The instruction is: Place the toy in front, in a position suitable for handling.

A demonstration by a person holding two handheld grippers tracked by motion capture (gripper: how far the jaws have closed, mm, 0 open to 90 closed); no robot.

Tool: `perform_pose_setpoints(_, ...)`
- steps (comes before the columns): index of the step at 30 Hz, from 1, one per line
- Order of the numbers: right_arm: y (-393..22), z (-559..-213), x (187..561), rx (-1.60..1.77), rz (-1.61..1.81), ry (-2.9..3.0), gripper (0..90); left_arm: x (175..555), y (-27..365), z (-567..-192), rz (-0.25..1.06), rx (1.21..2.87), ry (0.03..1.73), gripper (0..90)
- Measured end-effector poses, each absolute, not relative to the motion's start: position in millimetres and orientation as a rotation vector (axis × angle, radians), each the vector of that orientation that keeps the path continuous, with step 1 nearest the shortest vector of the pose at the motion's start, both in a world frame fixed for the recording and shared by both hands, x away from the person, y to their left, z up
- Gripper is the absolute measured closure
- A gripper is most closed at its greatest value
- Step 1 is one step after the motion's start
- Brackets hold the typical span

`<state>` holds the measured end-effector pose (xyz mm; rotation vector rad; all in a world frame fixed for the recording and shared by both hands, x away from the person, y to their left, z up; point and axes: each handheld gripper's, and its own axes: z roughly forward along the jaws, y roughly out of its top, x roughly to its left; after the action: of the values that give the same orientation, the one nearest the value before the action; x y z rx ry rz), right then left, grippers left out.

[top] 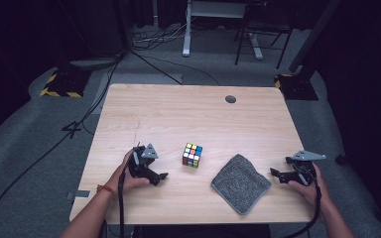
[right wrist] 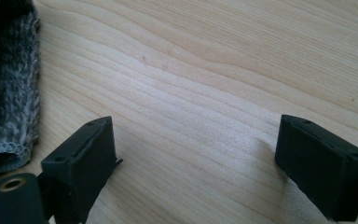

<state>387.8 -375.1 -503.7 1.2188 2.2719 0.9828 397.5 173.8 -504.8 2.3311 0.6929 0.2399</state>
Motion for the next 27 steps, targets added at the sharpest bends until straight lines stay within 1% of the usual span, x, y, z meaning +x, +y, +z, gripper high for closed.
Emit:
perform_pose_setpoints(4, -375.3, -503.5, 387.4, 1.222, 0.978, 2.271, 11.9, 395.3, 175.3, -504.7, 0.235, 2.335, 0.684, 0.1)
perform_pose_setpoints(6, -375.4, -503.2, 387.9, 1.234, 0.956, 2.266, 9.1, 394.4, 175.4, -504.7, 0.237, 2.335, 0.686, 0.3)
perform_pose_setpoints(9, -375.3, -502.7, 388.3, 1.226, 0.961, 2.277, 11.4, 392.1, 176.1, -504.9, 0.236, 2.332, 0.682, 0.4)
perform_pose_setpoints(10, -374.5, -499.9, 388.1, 1.222, 0.963, 2.294, 20.2, 390.3, 176.2, -504.9, 0.236, 2.333, 0.679, 0.4)
perform_pose_setpoints(11, -373.4, -497.5, 387.1, 1.213, 0.974, 2.297, 20.2, 389.9, 176.2, -504.9, 0.235, 2.333, 0.679, 0.4)
perform_pose_setpoints(12, -372.2, -494.9, 386.1, 1.194, 0.978, 2.307, 15.6, 389.5, 176.4, -504.9, 0.235, 2.335, 0.676, 0.5)
perform_pose_setpoints(13, -372.2, -494.9, 386.1, 1.194, 0.978, 2.307, 15.6, 389.5, 176.4, -504.9, 0.235, 2.335, 0.676, 0.4)
perform_pose_setpoints(14, -365.8, -482.3, 380.3, 1.149, 1.029, 2.292, 18.8, 388.0, 176.4, -504.9, 0.231, 2.337, 0.667, 0.4)
perform_pose_setpoints(16, -362.7, -478.2, 378.2, 1.129, 1.044, 2.297, 17.8, 387.3, 176.1, -505.0, 0.231, 2.334, 0.673, 0.4)
perform_pose_setpoints(18, -345.2, -465.6, 369.0, 1.029, 1.082, 2.333, 20.8, 386.2, 175.4, -505.0, 0.228, 2.337, 0.665, 0.1)
perform_pose_setpoints(21, -327.2, -460.0, 361.1, 0.941, 1.1, 2.366, 22.7, 385.8, 174.8, -504.9, 0.225, 2.337, 0.664, 0.1)
perform_pose_setpoints(25, -302.9, -459.4, 354.3, 0.848, 1.129, 2.43, 23.0, 385.5, 173.8, -504.9, 0.224, 2.337, 0.667, 0.1)
perform_pose_setpoints(27, -299.0, -459.7, 353.5, 0.836, 1.137, 2.442, 23.2, 385.4, 173.6, -505.0, 0.225, 2.336, 0.669, 0.0)
